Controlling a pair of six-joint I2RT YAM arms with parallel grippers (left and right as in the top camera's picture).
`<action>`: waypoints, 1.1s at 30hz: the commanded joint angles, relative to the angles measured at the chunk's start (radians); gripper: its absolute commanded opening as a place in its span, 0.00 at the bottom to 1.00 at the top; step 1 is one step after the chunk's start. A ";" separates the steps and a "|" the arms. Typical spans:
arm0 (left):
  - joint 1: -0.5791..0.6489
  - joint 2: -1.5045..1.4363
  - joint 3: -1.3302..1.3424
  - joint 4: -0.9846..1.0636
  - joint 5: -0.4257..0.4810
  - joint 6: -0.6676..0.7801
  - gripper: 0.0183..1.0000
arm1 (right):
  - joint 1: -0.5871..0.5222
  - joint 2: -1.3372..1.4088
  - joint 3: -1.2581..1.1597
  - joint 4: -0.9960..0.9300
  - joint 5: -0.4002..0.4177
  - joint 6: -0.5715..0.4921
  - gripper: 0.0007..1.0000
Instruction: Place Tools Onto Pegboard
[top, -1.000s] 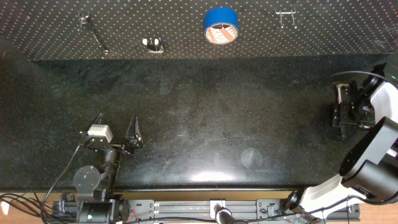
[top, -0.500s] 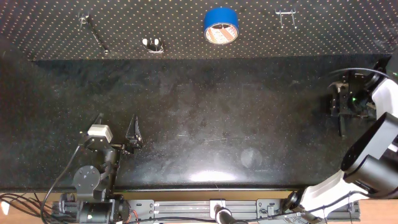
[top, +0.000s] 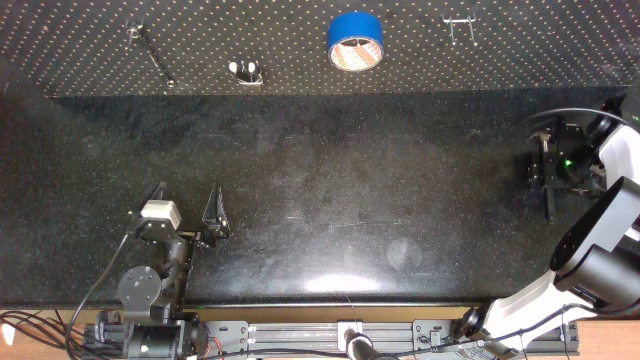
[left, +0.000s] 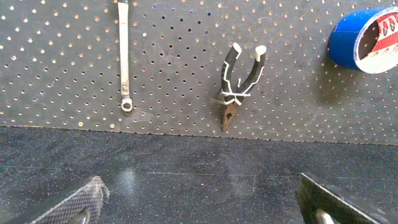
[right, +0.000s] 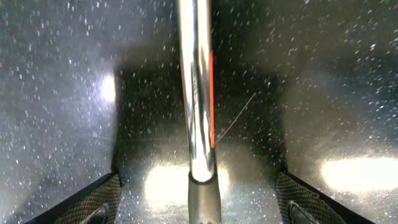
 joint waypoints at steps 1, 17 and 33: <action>0.001 -0.010 -0.002 -0.006 0.015 0.013 1.00 | -0.014 0.026 0.006 -0.013 -0.013 -0.096 0.82; 0.001 -0.010 -0.002 -0.006 0.015 0.013 0.99 | -0.016 0.036 0.006 -0.009 -0.012 -0.134 0.24; 0.001 -0.010 -0.002 -0.006 0.015 0.013 1.00 | -0.010 0.030 0.006 -0.010 -0.013 -0.132 0.07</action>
